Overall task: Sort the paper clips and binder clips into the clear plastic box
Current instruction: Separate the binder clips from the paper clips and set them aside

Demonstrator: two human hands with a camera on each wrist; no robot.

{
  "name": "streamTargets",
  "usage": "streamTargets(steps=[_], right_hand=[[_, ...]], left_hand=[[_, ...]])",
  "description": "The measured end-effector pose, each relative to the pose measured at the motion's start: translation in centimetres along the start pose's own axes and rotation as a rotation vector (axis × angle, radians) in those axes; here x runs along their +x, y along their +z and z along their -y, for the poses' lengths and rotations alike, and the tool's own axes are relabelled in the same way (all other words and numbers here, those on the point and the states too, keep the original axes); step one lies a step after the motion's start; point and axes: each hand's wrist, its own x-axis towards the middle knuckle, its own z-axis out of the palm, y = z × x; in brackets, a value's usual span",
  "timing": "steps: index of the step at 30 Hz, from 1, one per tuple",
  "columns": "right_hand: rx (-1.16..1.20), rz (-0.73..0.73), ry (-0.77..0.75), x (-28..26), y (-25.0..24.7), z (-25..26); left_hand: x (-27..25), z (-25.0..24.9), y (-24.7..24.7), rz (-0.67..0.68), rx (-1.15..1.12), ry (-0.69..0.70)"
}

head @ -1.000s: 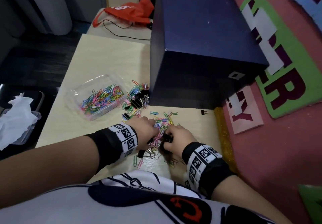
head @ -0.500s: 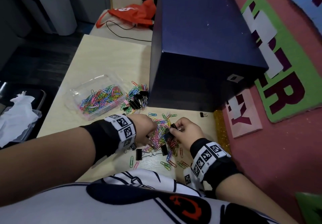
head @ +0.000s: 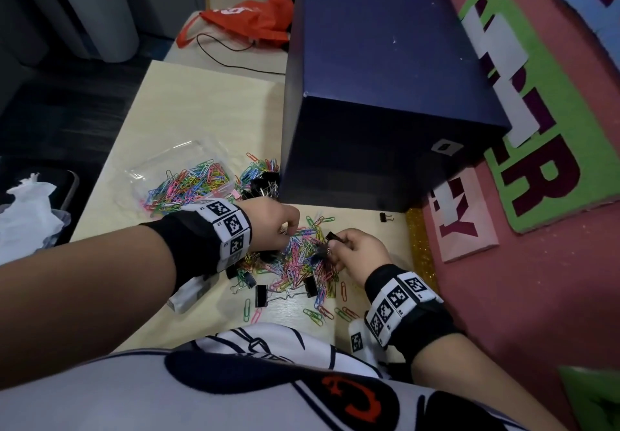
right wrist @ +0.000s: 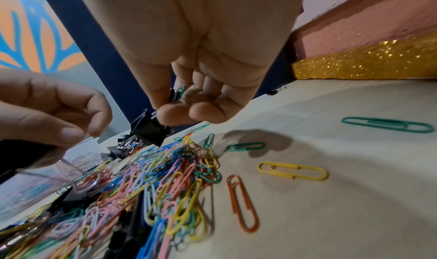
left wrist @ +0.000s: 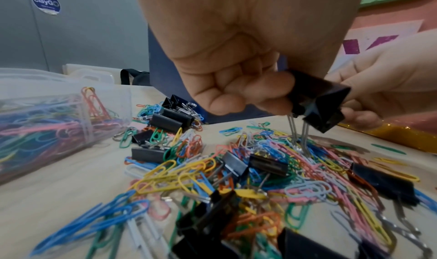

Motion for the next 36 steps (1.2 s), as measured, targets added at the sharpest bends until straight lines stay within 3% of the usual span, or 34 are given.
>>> streamTargets(steps=[3,6,10,12,16,20,23,26,30,33,36], right_hand=[[-0.063,-0.074,0.028,0.2,-0.6,-0.4],[-0.123,-0.248,0.088,0.3,-1.7,-0.5],[0.025,-0.378,0.206,0.3,-3.0,-0.5],[-0.054,-0.303,0.316,0.0,-3.5,-0.3],[-0.469,-0.069,0.555,-1.3,-3.9,0.0],[-0.761,0.244,0.534,-2.0,-2.3,-0.3],[-0.847,0.299,0.449,-1.7,-1.3,-0.5],[-0.769,0.188,0.370,-1.5,-0.6,-0.4],[-0.564,0.061,0.279,-0.8,-0.2,-0.6],[-0.553,-0.021,0.339,0.2,-1.5,-0.5],[-0.489,-0.201,0.368,1.2,-3.2,-0.4]], left_hand=[[0.4,-0.6,-0.3,0.005,-0.045,-0.002],[1.2,-1.6,-0.6,-0.070,-0.164,0.011],[2.2,-3.1,-0.6,-0.115,-0.396,0.062],[2.6,-3.2,-0.4,-0.099,-0.341,0.067],[2.3,-3.7,0.1,0.024,0.062,0.161],[1.2,-5.0,2.3,0.179,0.257,0.342],[0.7,-5.4,3.6,0.185,0.364,0.451],[0.4,-5.1,4.0,0.131,0.443,0.472],[0.3,-4.2,3.8,0.110,0.494,0.395],[0.2,-3.8,3.6,0.116,0.481,0.353],[-0.1,-3.4,4.0,0.093,0.491,0.348]])
